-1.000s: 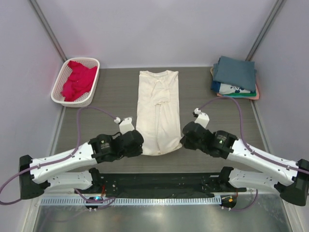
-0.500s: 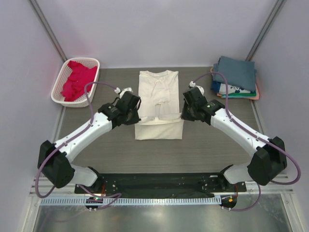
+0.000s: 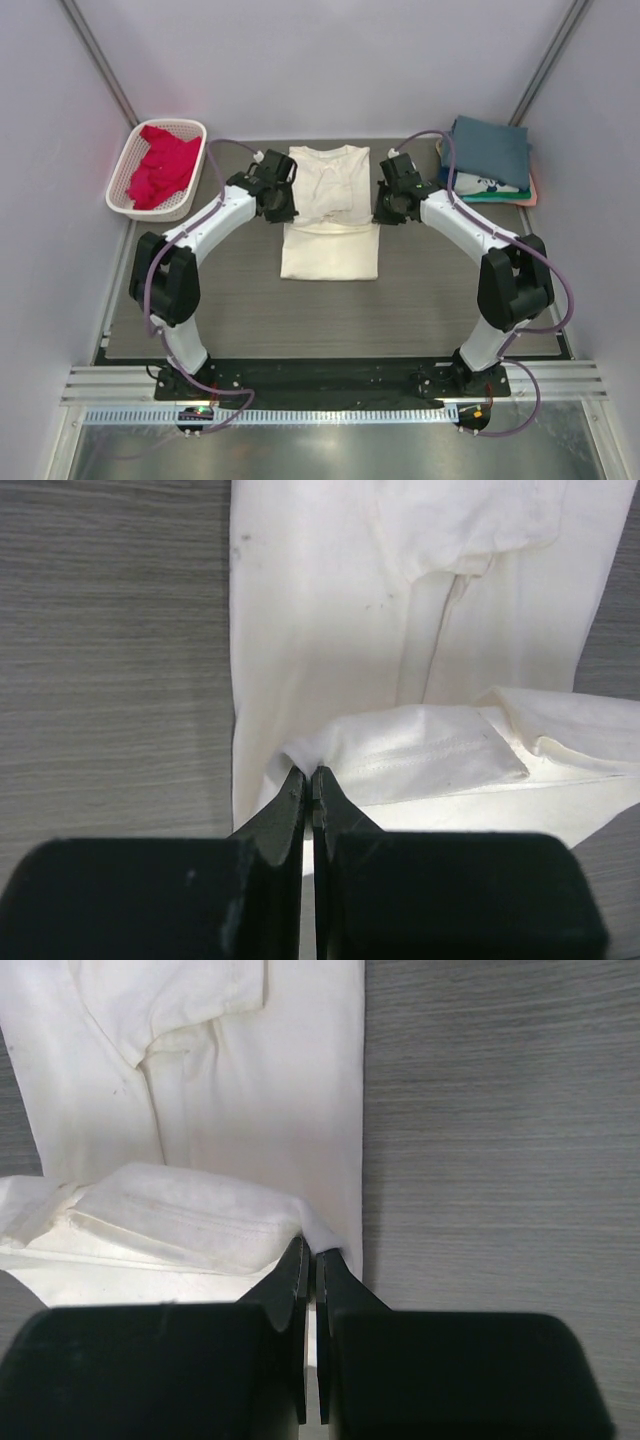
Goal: Fold and stack the t-shirts
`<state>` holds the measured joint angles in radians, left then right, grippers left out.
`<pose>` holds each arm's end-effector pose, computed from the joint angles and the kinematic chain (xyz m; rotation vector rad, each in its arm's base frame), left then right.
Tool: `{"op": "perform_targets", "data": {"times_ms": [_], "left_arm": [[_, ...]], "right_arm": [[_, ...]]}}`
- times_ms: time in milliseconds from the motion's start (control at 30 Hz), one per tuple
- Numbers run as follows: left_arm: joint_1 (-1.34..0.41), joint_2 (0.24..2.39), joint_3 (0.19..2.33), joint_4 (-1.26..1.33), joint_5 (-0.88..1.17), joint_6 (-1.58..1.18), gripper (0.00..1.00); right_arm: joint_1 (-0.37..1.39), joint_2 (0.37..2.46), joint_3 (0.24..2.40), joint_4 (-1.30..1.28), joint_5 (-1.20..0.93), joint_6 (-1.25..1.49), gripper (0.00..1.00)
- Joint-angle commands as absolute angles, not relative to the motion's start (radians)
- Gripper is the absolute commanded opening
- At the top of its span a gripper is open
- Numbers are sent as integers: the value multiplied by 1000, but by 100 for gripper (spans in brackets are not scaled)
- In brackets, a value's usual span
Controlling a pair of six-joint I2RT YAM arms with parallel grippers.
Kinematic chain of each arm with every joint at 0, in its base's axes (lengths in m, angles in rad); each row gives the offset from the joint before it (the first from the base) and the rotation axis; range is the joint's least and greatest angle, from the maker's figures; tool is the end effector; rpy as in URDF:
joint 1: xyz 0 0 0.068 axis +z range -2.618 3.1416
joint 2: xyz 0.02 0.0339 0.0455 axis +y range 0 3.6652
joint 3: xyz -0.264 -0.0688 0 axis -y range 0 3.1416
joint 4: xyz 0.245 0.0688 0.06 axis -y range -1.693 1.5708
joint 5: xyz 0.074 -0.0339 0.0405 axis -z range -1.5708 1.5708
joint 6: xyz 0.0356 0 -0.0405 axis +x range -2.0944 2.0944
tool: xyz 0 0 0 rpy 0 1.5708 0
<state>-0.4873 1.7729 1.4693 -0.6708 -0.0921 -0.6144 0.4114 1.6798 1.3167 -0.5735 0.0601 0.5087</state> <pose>0.3428 -0.1779 0.2656 -0.1995 2.5617 -0.3124 0.3344 0.1436 0.2568 0.1480 2.5270 0.3006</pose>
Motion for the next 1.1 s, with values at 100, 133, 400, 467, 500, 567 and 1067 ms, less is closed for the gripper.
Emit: {"op": "perform_targets", "data": {"times_ms": [100,133,400,467,500,567,1067], "left_arm": [[-428,1842,1571,-678,-57,-563,0],[-422,1851,1578,-678,-51,-563,0],[-382,1948,1663,-676,-6,-540,0],[-380,1966,1684,-677,23,-532,0],[-377,1988,1692,-678,28,-532,0],[-376,2009,1716,-676,34,-532,0],[-245,2437,2565,-1084,140,-520,56]], "right_arm": [[388,1765,1430,-492,32,456,1],[387,1779,1451,-488,28,442,1],[361,1876,1525,-477,14,423,1],[360,1899,1532,-474,14,423,1],[359,1907,1537,-472,14,423,1],[357,1930,1548,-472,14,425,1],[247,2292,2235,-808,-5,423,68]]}}
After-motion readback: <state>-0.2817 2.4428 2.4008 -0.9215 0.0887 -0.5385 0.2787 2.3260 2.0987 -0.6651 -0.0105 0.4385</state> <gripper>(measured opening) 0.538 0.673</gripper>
